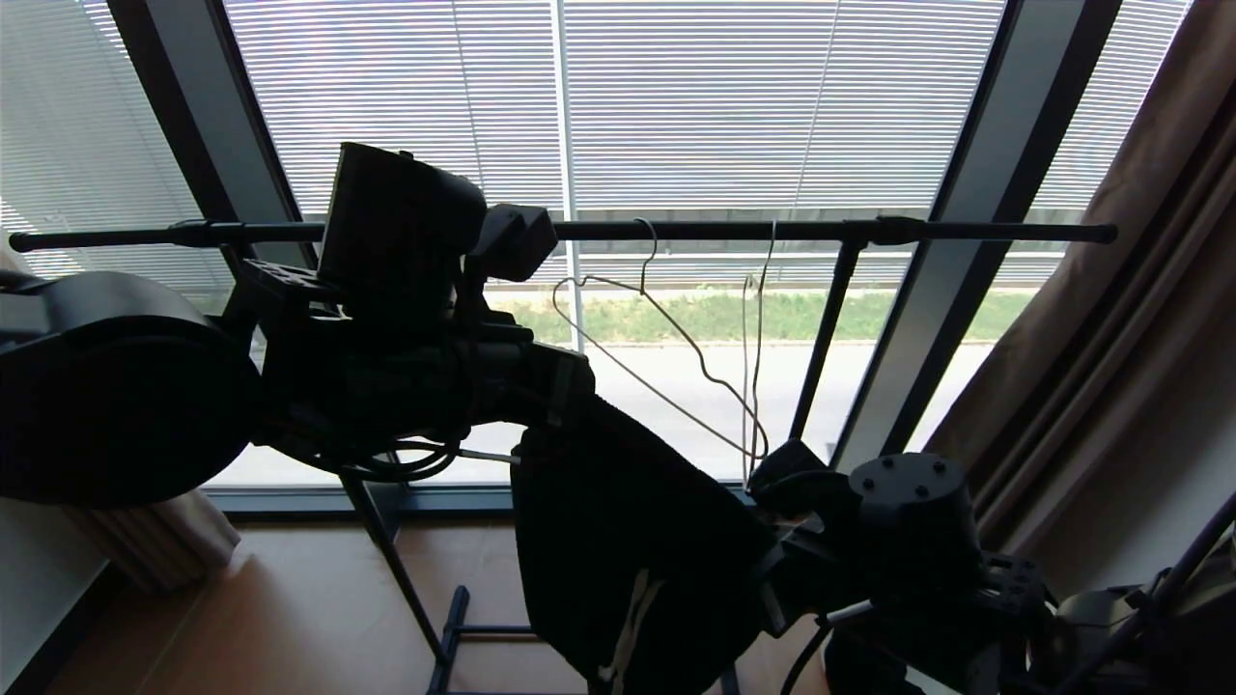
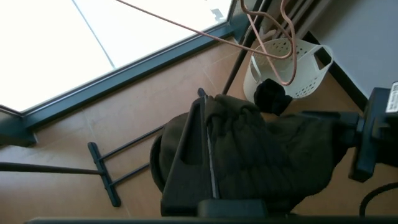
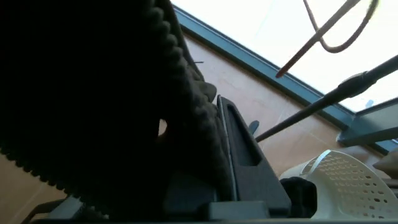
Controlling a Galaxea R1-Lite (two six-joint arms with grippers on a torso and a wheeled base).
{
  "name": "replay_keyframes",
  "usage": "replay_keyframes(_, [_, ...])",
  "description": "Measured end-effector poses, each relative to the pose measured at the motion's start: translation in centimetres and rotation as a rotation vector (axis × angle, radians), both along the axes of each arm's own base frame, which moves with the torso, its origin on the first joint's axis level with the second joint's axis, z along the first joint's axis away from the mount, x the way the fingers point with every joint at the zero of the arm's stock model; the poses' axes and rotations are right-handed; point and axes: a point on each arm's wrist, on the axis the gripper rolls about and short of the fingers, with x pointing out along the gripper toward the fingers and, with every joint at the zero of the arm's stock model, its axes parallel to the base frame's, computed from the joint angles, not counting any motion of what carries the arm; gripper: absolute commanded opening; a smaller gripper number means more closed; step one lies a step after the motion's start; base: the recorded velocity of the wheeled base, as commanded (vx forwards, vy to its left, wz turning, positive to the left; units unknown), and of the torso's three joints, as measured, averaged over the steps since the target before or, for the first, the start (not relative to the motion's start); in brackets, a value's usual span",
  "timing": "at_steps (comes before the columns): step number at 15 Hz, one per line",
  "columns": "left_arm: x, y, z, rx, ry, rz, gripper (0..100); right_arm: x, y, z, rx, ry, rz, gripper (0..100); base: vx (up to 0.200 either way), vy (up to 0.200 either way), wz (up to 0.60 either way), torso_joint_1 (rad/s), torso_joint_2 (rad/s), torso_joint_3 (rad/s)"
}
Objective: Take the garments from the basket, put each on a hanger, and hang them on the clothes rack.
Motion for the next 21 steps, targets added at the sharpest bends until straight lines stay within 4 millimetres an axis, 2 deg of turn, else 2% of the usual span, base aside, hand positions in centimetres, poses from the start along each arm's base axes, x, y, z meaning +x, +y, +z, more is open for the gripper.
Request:
replay_keyframes(3, [-0.8,1.0,-2.3,0.029,0.077,-0.035,0,0.3,-2.6,1.1,0.052,-0.05,-0.088,0,0.0,0.0,0.0,0.0,0.0,0.0])
replay_keyframes(6, [-1.8,1.3,-4.6,0.005,0.096,-0.103,0,0.4,-4.3,2.5,0.119,-0.074,-0.16,0,0.0,0.0,0.0,0.0,0.0,0.0])
replay_keyframes(7, [-2.4,1.2,-5.2,0.013,0.111,-0.121,100,0.4,-4.4,2.8,0.128,-0.083,-0.168,0,0.0,0.0,0.0,0.0,0.0,0.0])
replay_keyframes(10, [-3.5,1.0,-6.5,0.041,0.144,-0.154,100,0.5,-4.7,3.5,0.146,-0.11,-0.179,0,0.0,0.0,0.0,0.0,0.0,0.0])
replay_keyframes(17, [-4.8,1.7,-7.1,0.088,0.144,-0.19,100,1.5,-7.1,5.5,0.181,-0.176,-0.269,0,0.0,0.0,0.0,0.0,0.0,0.0])
replay_keyframes(21, [-6.8,3.0,-7.4,0.077,0.162,-0.336,100,1.7,-8.3,6.8,0.196,-0.224,-0.311,0,0.0,0.0,0.0,0.0,0.0,0.0])
